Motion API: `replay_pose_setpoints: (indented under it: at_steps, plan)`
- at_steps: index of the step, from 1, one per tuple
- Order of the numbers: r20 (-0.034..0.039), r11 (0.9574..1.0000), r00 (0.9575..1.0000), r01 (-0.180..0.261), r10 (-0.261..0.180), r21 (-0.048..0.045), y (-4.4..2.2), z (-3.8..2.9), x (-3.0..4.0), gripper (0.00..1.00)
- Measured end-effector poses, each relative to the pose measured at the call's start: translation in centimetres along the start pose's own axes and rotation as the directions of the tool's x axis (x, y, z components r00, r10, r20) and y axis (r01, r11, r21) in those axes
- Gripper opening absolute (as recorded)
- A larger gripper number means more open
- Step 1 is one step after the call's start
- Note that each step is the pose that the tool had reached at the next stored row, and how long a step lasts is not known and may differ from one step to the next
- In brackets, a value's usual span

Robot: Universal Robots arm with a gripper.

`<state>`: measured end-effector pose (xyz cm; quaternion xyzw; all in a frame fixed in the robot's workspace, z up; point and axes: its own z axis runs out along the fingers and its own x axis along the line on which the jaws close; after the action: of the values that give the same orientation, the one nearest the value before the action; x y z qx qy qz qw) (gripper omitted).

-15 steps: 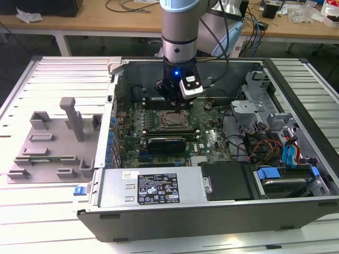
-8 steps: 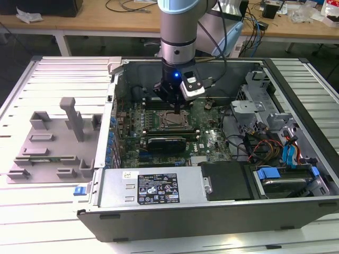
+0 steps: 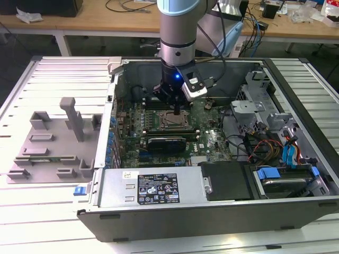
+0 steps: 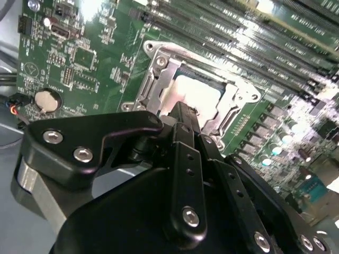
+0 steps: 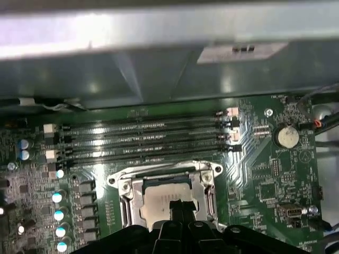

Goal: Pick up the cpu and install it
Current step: 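Install the first cpu locking lever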

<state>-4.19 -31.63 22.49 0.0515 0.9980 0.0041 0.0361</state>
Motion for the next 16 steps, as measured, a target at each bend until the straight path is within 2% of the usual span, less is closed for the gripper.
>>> replay_pose_setpoints:
  at_steps: [2,5,6,7,9,12,15,16]
  plan:
    - [0.0001,1.0000,1.0000,0.006,-0.006,-0.0004,-0.29,0.02,0.02,0.11]
    - [-0.0024,0.9982,0.9982,0.061,-0.061,0.0016,-0.32,0.15,0.06,0.11]
    - [-0.0051,0.9977,0.9978,0.067,-0.067,0.0090,-0.32,0.16,0.07,0.11]
    - [-0.0102,0.9968,0.9972,0.075,-0.074,0.0278,-0.33,0.16,0.09,0.11]
    - [-0.0156,0.9954,0.9965,0.083,-0.082,0.0486,-0.32,0.18,0.10,0.11]
    - [-0.0162,0.9946,0.9958,0.090,-0.090,0.0504,-0.33,0.13,0.10,0.11]
    - [-0.0160,0.9946,0.9958,0.090,-0.090,0.0501,-0.31,-0.85,0.03,0.11]
    - [-0.0158,0.9947,0.9958,0.090,-0.090,0.0499,-0.31,-0.89,0.02,0.11]
